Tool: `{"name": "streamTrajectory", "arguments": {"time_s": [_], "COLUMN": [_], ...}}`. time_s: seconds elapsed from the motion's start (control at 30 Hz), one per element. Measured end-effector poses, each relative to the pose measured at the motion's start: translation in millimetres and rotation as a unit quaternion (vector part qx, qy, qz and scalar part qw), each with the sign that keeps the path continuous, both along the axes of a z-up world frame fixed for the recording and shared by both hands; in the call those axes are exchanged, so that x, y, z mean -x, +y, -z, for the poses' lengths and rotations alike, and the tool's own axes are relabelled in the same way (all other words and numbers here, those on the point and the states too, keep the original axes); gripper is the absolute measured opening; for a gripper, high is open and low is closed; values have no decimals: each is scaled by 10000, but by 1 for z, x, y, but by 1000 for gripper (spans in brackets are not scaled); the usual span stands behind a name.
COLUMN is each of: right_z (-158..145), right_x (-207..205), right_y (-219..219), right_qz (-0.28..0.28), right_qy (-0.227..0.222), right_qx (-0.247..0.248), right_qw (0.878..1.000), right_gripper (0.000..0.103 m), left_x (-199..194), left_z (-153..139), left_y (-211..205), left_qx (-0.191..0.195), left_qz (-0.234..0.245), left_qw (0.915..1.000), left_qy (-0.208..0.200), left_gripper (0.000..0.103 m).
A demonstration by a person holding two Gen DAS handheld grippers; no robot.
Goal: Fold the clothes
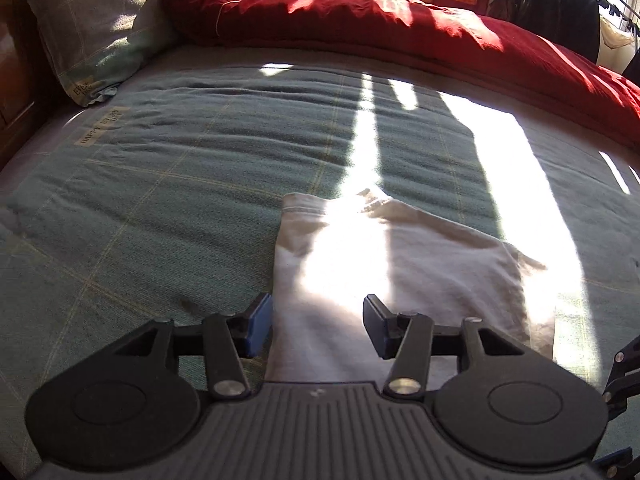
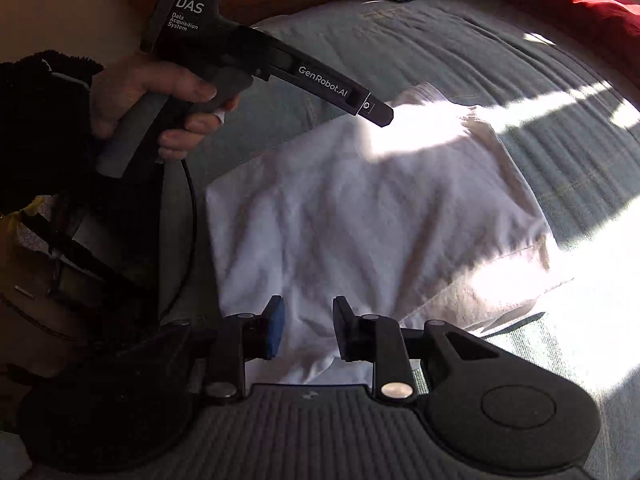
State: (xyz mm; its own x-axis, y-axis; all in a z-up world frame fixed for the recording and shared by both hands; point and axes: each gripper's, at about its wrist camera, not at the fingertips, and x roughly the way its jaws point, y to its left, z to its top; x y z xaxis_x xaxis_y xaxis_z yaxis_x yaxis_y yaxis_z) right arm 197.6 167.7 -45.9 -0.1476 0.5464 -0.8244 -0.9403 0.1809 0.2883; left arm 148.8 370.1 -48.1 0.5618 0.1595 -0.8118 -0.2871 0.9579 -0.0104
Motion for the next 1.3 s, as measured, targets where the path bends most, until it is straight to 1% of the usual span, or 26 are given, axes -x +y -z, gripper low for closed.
{"name": "streamTrajectory", "arguments": {"time_s": [0.03, 0.1, 0.17, 0.2, 0.23, 0.3, 0.33, 0.4, 0.53, 0.63, 0.7, 0.77, 0.8, 0.87, 0.9, 0.97, 1.0, 1.07, 1.13, 1.2, 1.3], "right_z": [-2, -2, -2, -2, -2, -4, -6, -3, 27, 22, 11, 2, -2, -5, -6, -7, -7, -9, -9, -6, -4], "right_x": [5, 15, 23, 28, 33, 45, 50, 57, 62, 57, 53, 46, 42, 36, 33, 30, 29, 31, 32, 31, 30], "right_y": [0, -5, -12, -15, -18, -20, -20, -18, -9, -6, -7, -9, -10, -11, -11, -12, -13, -15, -17, -20, -22], "right_qz": [-156, -413, -685, -844, -1010, -1393, -1581, -1791, -1844, -1740, -1674, -1507, -1411, -1224, -1144, -1006, -976, -964, -949, -863, -745], "right_qy": [10, -60, -233, -327, -425, -654, -754, -778, -592, -393, -366, -282, -234, -193, -144, -59, -1, 22, 108, 198, 256], "right_qx": [12, 88, 144, 170, 179, 96, 8, 1, 490, 529, 483, 427, 415, 398, 410, 406, 420, 402, 406, 442, 493], "right_qw": [9999, 9991, 9973, 9958, 9938, 9880, 9845, 9808, 9798, 9825, 9840, 9873, 9888, 9915, 9925, 9941, 9943, 9945, 9946, 9951, 9957], "right_gripper": [30, 36, 37, 37, 37, 37, 37, 37, 38, 39, 38, 38, 38, 38, 38, 38, 38, 38, 38, 38, 38], "left_x": [14, 46, 72, 85, 95, 108, 111, 112, 106, 105, 107, 112, 114, 119, 121, 124, 124, 120, 119, 117, 122], "left_z": [-1, -2, 3, 5, 8, 16, 18, 23, 24, 23, 28, 36, 41, 49, 54, 58, 56, 48, 50, 53, 56], "left_y": [-2, -2, 4, 6, 10, 13, 12, 9, 3, -2, -3, -2, 0, 5, 7, 6, 5, 2, 8, 15, 19], "left_qx": [-58, -84, 170, 304, 521, 794, 887, 1073, 1185, 1213, 1269, 1479, 1577, 1856, 1942, 1848, 1664, 1104, 1398, 1735, 1846], "left_qz": [-102, -496, -1045, -1319, -1555, -1977, -2094, -2165, -2179, -2151, -2178, -2298, -2400, -2613, -2652, -2542, -2474, -2392, -2244, -2090, -1916], "left_qw": [9998, 9983, 9933, 9893, 9848, 9753, 9721, 9689, 9677, 9681, 9665, 9610, 9573, 9472, 9444, 9492, 9543, 9646, 9643, 9622, 9635], "left_qy": [127, 308, 468, 549, 576, 589, 579, 533, 453, 421, 476, 412, 327, 87, -28, -149, -198, -118, -155, -199, -294], "left_gripper": [51, 52, 52, 52, 52, 52, 52, 52, 52, 52, 52, 52, 52, 53, 54, 56, 57, 57, 56, 56, 54]}}
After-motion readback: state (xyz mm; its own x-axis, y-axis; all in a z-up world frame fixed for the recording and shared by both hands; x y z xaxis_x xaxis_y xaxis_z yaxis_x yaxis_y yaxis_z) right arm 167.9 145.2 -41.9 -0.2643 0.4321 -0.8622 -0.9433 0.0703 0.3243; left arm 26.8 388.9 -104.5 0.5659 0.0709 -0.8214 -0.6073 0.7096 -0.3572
